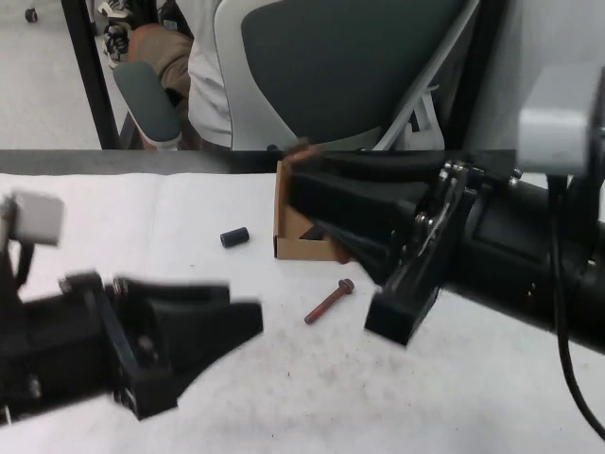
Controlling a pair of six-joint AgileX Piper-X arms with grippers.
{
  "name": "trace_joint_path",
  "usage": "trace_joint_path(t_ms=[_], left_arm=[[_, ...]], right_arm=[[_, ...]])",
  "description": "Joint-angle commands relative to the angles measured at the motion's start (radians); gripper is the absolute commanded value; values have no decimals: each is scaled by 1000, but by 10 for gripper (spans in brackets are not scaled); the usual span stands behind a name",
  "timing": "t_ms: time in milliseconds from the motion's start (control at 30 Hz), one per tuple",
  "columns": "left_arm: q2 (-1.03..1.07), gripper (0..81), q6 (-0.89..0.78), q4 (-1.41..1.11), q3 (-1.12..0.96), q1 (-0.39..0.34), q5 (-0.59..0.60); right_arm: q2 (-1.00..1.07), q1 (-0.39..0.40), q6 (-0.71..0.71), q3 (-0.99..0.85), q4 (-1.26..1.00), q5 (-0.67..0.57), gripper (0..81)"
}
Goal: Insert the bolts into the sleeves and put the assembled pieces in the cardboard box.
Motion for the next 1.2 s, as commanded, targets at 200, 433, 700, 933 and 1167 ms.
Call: trace_joint_path(t_ms=[200,433,700,933,1167], left_arm=[[-4,487,59,255,-62,3,-71],[37,419,74,277,-115,3,-102],[206,419,74,369,-210,3,-93],[310,419,74,396,-280,3,-70],[358,419,91,399,-310,3,-110]], right_arm=[[-12,-171,14,-19,229,25,2],[59,-340,14,-114,405,8,2],[278,-418,14,-329,433,-91,2],[536,-419,2,-613,637,-136,2],[776,-419,2,-918,828,-136,2]])
